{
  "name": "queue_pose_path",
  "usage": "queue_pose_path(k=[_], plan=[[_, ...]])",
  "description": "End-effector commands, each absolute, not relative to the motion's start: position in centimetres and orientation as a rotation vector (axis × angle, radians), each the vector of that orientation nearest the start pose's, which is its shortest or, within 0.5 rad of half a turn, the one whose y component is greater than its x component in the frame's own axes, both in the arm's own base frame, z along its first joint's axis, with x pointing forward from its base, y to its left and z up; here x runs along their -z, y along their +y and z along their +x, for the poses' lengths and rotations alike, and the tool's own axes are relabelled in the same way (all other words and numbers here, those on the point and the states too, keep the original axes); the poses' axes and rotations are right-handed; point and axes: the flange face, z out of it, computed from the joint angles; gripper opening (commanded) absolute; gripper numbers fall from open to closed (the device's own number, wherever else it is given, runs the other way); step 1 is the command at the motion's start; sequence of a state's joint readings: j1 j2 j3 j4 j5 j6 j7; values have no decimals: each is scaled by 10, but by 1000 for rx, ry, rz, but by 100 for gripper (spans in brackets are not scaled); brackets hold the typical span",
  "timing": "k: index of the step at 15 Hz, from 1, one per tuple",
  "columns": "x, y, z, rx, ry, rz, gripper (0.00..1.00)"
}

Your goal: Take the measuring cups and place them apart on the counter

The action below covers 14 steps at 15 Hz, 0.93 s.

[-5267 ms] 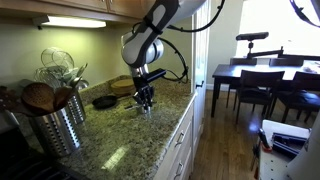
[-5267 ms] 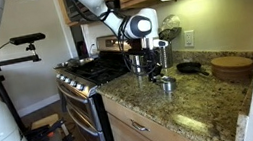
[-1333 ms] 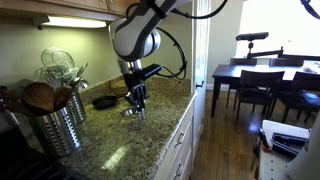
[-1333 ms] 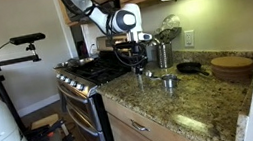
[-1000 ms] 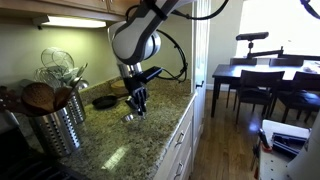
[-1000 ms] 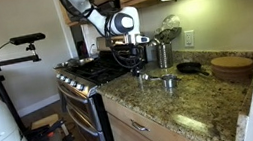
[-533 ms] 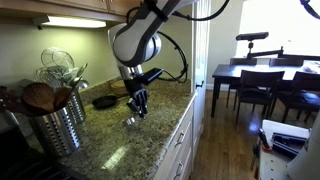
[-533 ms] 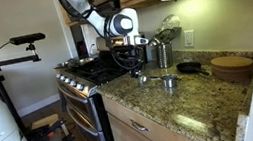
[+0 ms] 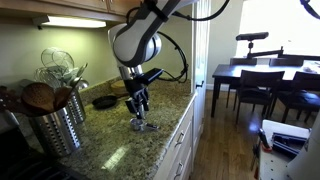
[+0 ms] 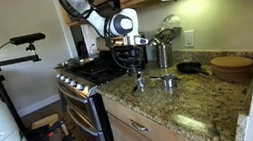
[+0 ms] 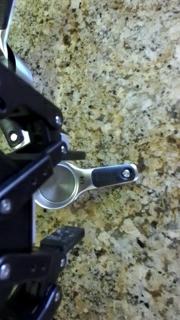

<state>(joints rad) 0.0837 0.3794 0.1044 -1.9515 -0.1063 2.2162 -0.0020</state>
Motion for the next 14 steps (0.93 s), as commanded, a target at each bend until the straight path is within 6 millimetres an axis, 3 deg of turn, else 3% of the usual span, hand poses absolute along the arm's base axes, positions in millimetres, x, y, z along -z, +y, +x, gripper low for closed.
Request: queue_pose_path(k=[1, 6, 14], plan=[[-287, 100, 583, -148, -407, -3163, 98], [-300, 71, 589, -73, -340, -3206, 100], [-323, -13, 595, 102, -394, -3311, 100]])
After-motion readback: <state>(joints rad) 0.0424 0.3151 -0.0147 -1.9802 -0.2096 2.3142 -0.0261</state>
